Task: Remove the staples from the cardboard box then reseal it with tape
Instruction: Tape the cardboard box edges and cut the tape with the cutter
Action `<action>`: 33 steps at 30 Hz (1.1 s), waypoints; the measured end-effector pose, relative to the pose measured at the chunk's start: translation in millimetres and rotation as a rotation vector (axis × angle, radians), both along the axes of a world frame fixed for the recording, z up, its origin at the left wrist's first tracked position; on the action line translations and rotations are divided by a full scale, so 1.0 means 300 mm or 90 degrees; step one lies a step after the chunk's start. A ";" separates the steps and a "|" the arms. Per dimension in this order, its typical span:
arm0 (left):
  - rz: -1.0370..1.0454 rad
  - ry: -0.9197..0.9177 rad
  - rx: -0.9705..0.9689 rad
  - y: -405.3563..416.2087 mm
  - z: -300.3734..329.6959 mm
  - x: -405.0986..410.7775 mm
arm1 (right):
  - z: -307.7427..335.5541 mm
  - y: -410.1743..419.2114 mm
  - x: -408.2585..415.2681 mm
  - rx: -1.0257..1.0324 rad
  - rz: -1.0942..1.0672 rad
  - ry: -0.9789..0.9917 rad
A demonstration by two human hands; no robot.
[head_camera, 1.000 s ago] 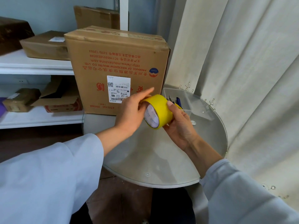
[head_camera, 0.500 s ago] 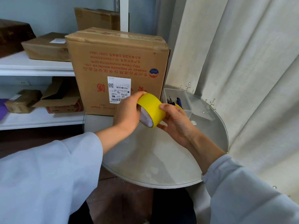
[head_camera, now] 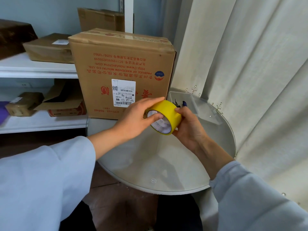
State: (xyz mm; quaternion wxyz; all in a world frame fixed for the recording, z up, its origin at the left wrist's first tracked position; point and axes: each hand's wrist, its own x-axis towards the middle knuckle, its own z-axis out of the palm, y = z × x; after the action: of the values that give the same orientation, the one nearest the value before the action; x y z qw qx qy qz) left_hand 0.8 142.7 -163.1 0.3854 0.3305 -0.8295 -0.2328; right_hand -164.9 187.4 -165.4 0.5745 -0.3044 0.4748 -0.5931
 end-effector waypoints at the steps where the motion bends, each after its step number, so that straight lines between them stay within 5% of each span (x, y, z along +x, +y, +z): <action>1: -0.031 0.017 0.049 -0.005 0.004 0.009 | -0.003 0.001 -0.006 -0.011 0.023 -0.022; 5: -0.051 0.033 0.172 -0.020 -0.007 0.029 | 0.000 0.003 0.013 -0.056 0.103 0.009; 11: 0.052 -0.057 0.049 -0.001 -0.001 0.017 | 0.022 0.003 0.039 -0.065 0.085 0.081; 22: 0.186 -0.158 0.006 -0.006 -0.001 -0.034 | 0.025 -0.012 0.041 -0.010 -0.052 0.155; 28: -0.121 0.041 0.271 0.054 0.029 -0.012 | 0.019 -0.027 -0.023 -0.029 -0.167 0.026; 33: -0.111 0.093 0.326 0.049 0.019 -0.024 | 0.027 -0.044 -0.019 0.065 -0.251 0.015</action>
State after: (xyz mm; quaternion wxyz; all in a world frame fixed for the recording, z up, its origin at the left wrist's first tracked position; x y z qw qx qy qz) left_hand -6.5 157.5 -157.4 0.3268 0.3264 -0.7390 -0.4904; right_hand -170.7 174.3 -157.4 0.4564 -0.1827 0.5613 -0.6658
